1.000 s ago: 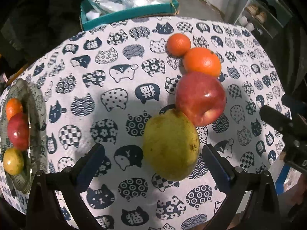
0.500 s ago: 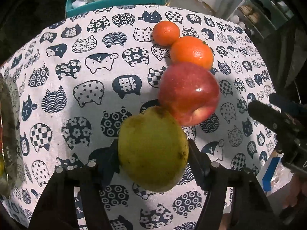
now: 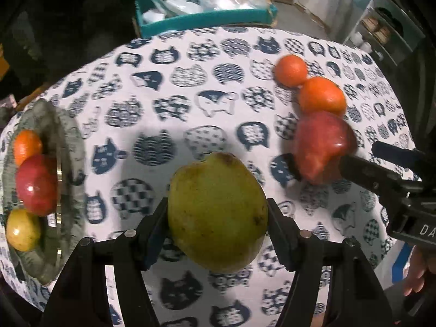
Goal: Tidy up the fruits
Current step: 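Grasp the green-yellow pear with the left tool while the right tool grasps the red apple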
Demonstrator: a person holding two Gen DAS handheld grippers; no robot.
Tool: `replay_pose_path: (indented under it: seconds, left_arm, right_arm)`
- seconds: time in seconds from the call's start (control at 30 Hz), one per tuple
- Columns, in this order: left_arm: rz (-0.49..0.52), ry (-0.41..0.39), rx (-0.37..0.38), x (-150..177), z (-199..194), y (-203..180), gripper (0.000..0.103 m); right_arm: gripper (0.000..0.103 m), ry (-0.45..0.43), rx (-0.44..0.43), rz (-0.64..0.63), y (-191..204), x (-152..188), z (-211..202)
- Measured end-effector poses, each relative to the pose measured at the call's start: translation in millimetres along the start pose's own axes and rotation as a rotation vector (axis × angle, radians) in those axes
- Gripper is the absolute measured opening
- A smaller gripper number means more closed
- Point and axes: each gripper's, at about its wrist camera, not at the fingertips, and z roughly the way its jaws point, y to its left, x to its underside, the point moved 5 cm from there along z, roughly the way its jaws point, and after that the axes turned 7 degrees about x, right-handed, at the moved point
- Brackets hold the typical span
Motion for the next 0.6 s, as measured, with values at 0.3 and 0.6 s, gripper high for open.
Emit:
replay_pose_path:
  seconds: [0.3, 0.6]
  left_arm:
    - [-0.038, -0.013, -0.029, 1, -6, 25, 0.069]
    - [-0.047, -0.020, -0.017, 4, -11, 30, 0.069]
  right_arm:
    - [0.085, 0.040, 0.019, -0.021, 18, -7, 27]
    - [0.085, 0.046, 0.044, -0.020, 23, -12, 44]
